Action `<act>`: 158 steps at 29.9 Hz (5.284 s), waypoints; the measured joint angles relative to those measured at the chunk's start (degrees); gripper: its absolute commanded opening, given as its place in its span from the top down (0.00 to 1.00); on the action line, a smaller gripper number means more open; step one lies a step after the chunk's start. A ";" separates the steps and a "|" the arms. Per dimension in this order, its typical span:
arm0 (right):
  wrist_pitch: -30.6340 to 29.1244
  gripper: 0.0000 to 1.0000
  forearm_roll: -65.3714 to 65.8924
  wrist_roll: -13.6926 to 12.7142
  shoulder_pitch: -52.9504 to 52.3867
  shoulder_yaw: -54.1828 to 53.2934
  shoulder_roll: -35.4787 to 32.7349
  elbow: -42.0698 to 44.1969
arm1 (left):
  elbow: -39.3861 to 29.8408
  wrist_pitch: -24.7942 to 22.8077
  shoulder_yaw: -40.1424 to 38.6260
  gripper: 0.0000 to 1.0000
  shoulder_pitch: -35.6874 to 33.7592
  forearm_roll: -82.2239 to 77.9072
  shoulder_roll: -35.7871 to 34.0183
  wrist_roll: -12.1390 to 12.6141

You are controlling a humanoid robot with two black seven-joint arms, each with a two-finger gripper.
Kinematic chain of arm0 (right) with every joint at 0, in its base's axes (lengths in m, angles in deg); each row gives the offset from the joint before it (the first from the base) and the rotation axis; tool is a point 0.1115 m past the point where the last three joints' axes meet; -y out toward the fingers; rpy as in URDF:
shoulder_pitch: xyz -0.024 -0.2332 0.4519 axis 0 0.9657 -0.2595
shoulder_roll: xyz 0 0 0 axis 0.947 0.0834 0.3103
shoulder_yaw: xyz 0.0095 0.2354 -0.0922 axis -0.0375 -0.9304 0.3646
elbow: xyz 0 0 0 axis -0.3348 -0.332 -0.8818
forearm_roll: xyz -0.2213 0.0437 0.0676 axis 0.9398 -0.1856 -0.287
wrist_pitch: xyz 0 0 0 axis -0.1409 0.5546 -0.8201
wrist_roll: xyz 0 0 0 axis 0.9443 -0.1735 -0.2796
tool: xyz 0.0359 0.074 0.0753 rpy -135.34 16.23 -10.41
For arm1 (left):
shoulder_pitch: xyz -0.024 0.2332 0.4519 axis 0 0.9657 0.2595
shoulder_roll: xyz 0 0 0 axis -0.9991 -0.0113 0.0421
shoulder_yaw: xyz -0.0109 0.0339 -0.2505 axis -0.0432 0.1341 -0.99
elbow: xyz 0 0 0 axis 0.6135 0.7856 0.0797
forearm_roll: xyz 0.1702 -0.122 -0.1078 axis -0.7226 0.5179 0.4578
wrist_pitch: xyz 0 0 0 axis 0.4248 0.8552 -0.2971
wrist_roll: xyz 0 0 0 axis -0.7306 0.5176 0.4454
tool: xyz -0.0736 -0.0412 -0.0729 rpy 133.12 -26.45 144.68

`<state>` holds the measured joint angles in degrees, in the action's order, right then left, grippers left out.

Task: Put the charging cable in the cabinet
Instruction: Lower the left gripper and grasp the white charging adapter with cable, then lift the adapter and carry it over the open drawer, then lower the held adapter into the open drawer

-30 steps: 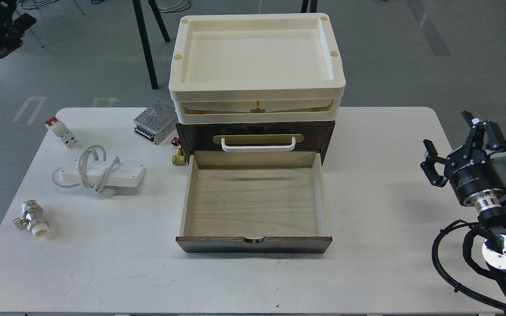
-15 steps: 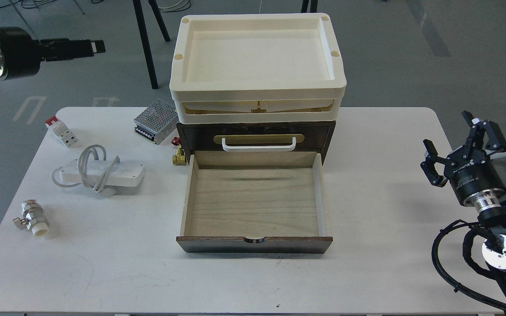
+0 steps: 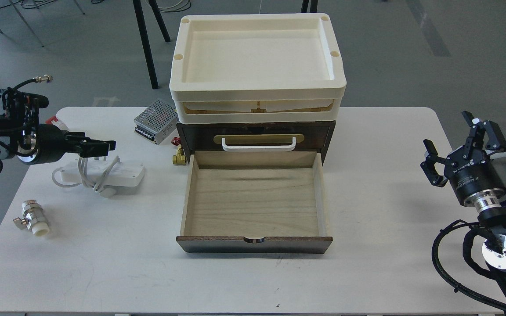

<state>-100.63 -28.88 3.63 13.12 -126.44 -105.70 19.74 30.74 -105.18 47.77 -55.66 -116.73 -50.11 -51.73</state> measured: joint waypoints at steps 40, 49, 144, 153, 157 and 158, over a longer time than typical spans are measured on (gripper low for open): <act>0.05 0.01 0.00 0.00 -0.03 -0.06 -0.01 0.00 | 24.28 10.54 6.33 0.99 8.14 4.53 11.65 -0.02; 0.05 0.01 0.00 0.00 -0.03 -0.06 -0.01 0.00 | 24.29 10.46 6.39 0.99 7.77 10.24 10.92 0.00; 0.06 0.01 0.00 0.00 -0.02 -0.07 -0.02 0.03 | -28.82 -4.81 -8.11 0.95 -1.05 2.32 15.94 0.00; 0.06 0.01 0.00 0.00 0.00 -0.07 0.00 0.00 | -26.23 -3.93 -8.18 0.94 0.00 3.23 18.57 -0.01; 0.06 0.01 0.00 0.00 0.00 -0.07 0.00 -0.01 | -23.11 -3.84 -8.16 0.94 0.74 4.62 19.98 -0.01; 0.06 0.01 0.00 0.00 0.00 -0.07 0.00 -0.01 | -22.39 -3.67 -8.15 0.94 0.84 4.87 20.50 -0.01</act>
<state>-100.57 -28.88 3.63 13.12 -126.51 -105.70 19.73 8.36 -108.86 39.62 -54.83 -111.86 -29.61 -51.75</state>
